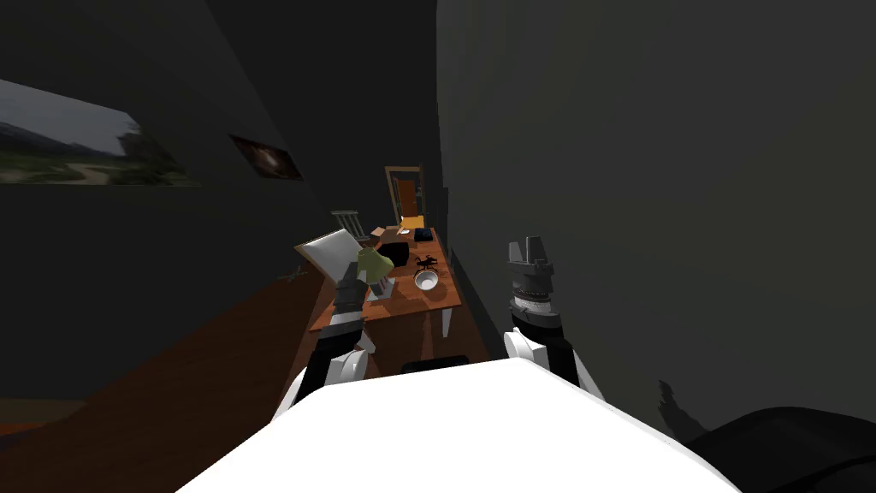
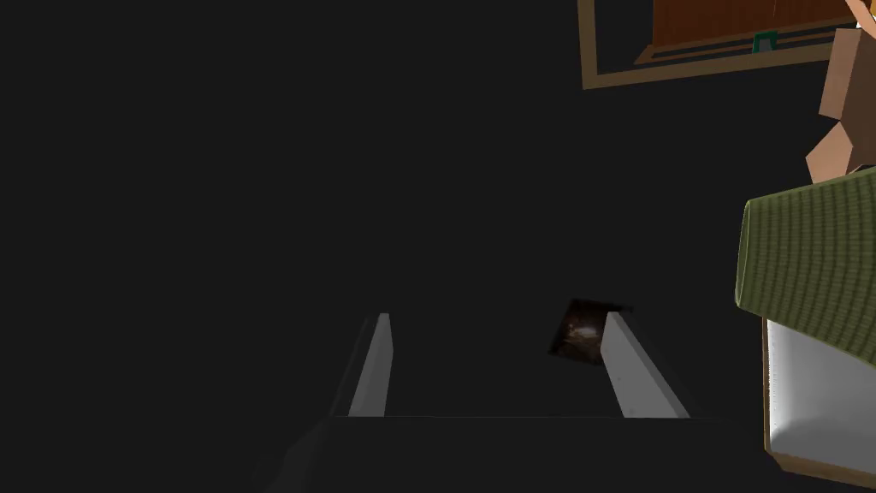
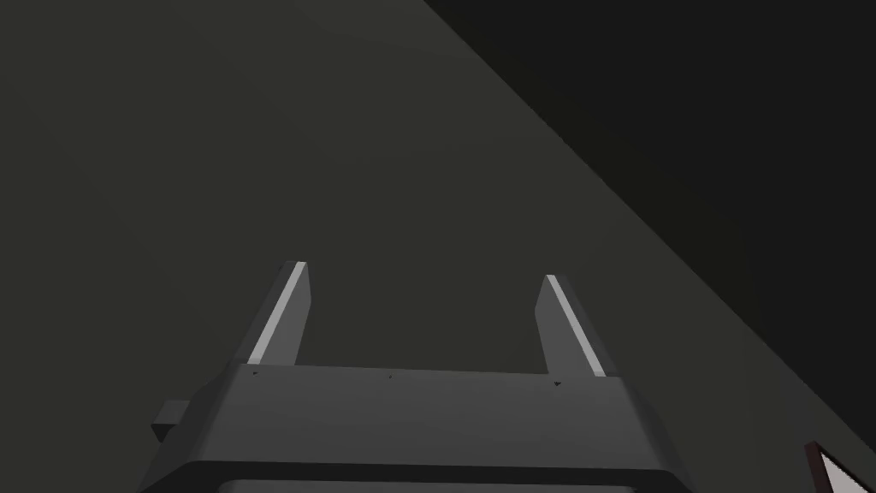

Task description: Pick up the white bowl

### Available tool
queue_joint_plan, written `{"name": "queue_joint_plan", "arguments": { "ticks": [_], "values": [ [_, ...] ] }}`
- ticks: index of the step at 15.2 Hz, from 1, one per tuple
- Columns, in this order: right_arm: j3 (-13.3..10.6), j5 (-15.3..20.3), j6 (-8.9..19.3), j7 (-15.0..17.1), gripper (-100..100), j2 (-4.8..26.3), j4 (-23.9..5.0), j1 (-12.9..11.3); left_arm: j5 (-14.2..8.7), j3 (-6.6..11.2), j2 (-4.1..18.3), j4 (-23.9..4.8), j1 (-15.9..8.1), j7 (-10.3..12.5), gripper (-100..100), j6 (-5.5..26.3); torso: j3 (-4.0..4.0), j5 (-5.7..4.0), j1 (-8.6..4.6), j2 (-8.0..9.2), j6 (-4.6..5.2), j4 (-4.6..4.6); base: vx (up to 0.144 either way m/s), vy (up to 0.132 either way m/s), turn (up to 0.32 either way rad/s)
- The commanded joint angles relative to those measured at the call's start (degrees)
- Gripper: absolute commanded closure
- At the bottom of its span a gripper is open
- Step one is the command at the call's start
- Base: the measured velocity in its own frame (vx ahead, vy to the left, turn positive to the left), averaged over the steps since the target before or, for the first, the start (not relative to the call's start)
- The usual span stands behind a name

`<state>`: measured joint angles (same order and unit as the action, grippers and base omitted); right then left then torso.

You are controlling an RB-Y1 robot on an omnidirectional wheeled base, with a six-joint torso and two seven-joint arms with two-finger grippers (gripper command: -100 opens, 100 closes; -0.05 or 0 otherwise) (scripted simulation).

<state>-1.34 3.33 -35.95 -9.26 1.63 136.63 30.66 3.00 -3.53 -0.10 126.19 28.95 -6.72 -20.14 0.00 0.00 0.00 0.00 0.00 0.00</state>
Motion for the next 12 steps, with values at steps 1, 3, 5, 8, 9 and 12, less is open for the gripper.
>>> {"name": "queue_joint_plan", "arguments": {
  "ticks": [1, 3, 5, 8, 9, 12],
  "values": [
    [0.00, 0.00, 0.00, 0.00, 0, 0.00, 0.00, 0.00, -0.12, 0.24, 1.92, -0.24, -0.13, 0.01, -100, 0.62, 0.00, 0.00, 0.00, 0.00, 0.00, 0.00, 0.001, 0.000, -0.059],
    [0.00, 0.00, 0.00, 0.00, 0, 0.00, 0.00, 0.00, -0.39, 0.81, 4.61, -0.82, -0.42, 0.03, -100, 2.07, 0.00, 0.00, 0.03, 0.00, 0.02, 0.00, 0.003, 0.005, -0.135],
    [0.00, 0.00, 0.00, 0.00, 0, 0.00, 0.00, -0.01, -0.80, 1.68, 7.03, -1.70, -0.87, 0.07, -100, 4.29, -0.01, 0.01, 0.07, -0.01, 0.02, 0.00, 0.005, 0.014, -0.177],
    [0.00, 0.00, 0.00, 0.00, 0, 0.00, 0.00, -0.01, -1.34, 2.82, 9.04, -2.85, -1.44, 0.12, -100, 7.17, -0.01, 0.02, 0.09, -0.02, 0.02, -0.01, 0.005, 0.013, -0.185],
    [0.00, 0.00, 0.00, 0.00, 0, 0.00, 0.00, -0.01, -1.34, 2.82, 9.04, -2.85, -1.44, 0.12, -100, 7.17, -0.02, 0.02, 0.09, -0.03, 0.04, -0.01, 0.006, 0.015, -0.181],
    [0.00, 0.00, 0.00, 0.00, 0, 0.00, 0.00, -0.01, -1.99, 4.18, 10.69, -4.25, -2.13, 0.18, -100, 10.65, -0.03, 0.02, 0.09, -0.04, 0.05, -0.01, 0.006, 0.014, -0.230]
  ]
}}
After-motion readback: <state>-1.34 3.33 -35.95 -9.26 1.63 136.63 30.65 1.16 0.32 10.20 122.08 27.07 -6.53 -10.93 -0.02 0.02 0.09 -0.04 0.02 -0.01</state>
